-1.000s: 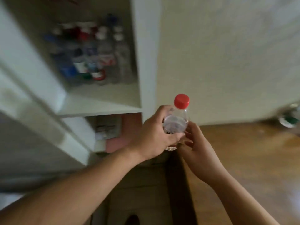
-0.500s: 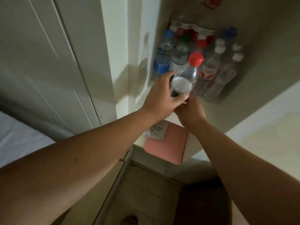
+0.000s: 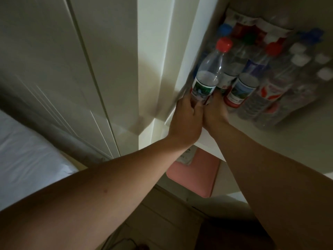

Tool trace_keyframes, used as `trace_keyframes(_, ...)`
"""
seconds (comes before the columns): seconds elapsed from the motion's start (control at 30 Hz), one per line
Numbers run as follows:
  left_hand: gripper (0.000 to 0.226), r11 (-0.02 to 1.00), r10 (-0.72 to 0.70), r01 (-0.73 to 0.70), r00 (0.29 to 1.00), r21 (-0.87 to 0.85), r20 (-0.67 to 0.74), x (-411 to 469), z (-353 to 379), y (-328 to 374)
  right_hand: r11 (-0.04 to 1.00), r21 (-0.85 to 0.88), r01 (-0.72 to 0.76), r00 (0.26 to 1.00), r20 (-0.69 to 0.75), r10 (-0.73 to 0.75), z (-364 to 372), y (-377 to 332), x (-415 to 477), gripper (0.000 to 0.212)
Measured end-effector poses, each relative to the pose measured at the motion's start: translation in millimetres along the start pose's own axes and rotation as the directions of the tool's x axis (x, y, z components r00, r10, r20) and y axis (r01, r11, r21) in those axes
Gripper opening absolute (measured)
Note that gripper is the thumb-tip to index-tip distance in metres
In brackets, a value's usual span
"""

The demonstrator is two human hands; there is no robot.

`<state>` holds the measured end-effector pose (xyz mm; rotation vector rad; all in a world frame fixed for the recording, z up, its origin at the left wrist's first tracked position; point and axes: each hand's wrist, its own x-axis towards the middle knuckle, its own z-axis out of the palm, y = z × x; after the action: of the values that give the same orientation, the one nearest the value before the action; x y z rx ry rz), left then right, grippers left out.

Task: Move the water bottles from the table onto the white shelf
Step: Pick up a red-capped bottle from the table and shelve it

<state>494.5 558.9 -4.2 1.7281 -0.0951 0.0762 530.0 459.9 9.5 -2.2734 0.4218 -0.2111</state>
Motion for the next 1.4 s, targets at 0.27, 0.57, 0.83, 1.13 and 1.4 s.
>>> trace_keyframes(0.27,0.057,0.997,-0.04,0.041,0.999,-0.07,0.009,13,2,3,0.982,0.175,-0.07,0.994,0.091,0.055,13,-5,1,0.045)
trace_keyframes(0.57,0.03,0.975,-0.189,0.166,0.968,0.146,0.164,-51,-15,3,0.983,0.085,-0.163,0.968,0.205,0.143,-35,18,-79,0.051)
trace_keyframes(0.83,0.016,0.936,-0.058,-0.206,0.711,0.286,0.701,-170,58,18,0.917,0.146,-0.371,0.926,0.133,0.354,-152,125,-258,0.009)
trace_keyframes(1.13,0.012,0.906,0.01,-0.397,0.368,0.148,0.93,-278,256,74,0.74,0.287,-0.608,0.698,-0.25,0.671,-315,277,-393,0.009)
trace_keyframes(1.4,0.019,0.904,0.007,-0.418,0.217,0.087,0.976,-409,448,116,0.626,0.361,-0.691,0.514,-0.362,0.777,-446,433,-481,0.01)
